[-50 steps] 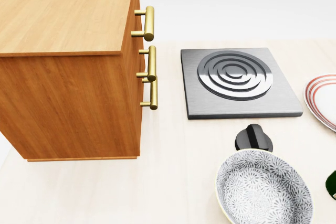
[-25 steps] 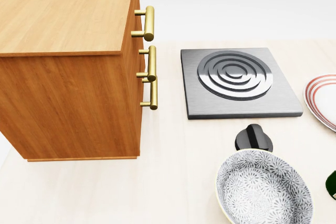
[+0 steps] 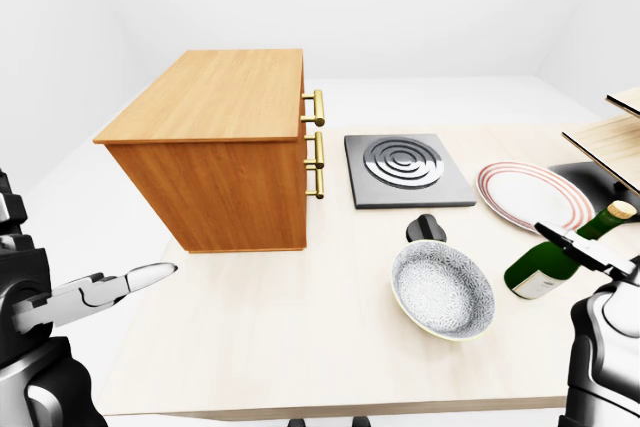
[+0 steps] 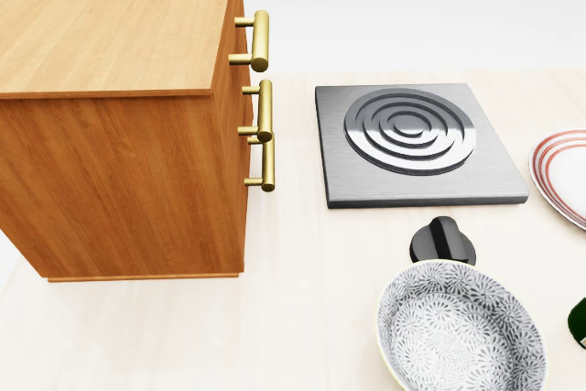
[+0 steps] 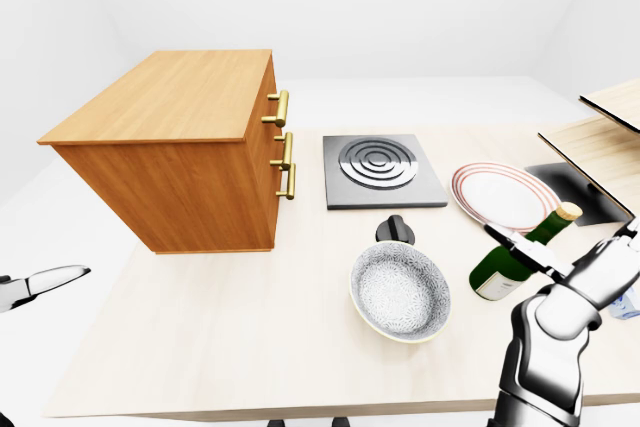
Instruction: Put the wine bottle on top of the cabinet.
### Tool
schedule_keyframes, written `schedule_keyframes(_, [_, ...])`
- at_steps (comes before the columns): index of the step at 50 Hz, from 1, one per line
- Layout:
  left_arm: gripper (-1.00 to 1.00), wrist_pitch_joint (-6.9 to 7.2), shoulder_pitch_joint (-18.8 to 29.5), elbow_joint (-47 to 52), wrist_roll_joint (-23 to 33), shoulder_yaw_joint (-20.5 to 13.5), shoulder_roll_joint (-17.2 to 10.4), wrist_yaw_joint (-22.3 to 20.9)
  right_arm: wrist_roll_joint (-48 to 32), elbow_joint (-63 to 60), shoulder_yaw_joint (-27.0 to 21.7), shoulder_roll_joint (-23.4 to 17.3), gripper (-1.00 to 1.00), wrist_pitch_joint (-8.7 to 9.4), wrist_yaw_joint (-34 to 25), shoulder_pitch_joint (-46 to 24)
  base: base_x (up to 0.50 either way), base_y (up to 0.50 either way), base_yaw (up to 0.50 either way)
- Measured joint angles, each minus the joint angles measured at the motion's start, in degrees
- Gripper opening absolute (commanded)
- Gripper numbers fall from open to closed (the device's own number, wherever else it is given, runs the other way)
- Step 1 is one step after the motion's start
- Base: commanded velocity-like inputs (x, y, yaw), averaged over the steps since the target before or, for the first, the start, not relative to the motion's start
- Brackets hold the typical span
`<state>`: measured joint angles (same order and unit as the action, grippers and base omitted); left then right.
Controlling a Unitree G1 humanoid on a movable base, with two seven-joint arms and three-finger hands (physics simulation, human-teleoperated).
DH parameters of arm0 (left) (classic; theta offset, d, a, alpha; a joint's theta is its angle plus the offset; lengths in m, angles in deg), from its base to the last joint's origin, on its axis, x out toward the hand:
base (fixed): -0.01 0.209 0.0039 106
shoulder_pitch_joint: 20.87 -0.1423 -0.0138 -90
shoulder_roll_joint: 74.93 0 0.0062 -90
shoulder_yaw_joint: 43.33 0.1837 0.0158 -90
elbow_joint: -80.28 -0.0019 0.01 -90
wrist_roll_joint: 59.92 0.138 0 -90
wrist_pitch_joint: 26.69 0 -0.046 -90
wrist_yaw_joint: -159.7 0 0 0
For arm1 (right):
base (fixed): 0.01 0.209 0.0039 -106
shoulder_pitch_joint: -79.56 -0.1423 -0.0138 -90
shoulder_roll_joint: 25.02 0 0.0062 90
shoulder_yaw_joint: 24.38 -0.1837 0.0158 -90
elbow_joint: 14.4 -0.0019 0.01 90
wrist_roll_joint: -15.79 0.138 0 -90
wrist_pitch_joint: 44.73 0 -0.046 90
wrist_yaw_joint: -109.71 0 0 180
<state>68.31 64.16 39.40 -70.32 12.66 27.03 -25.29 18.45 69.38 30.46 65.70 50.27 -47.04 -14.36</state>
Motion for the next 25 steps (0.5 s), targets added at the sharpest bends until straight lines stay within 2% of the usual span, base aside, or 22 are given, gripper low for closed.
schedule_keyframes(25, [1.0,0.0,-0.03,-0.05,0.08,-0.07,0.02,-0.04,1.65,10.57,1.71,-2.09,1.0,0.0,1.33,-1.55,0.0,0.0,0.0])
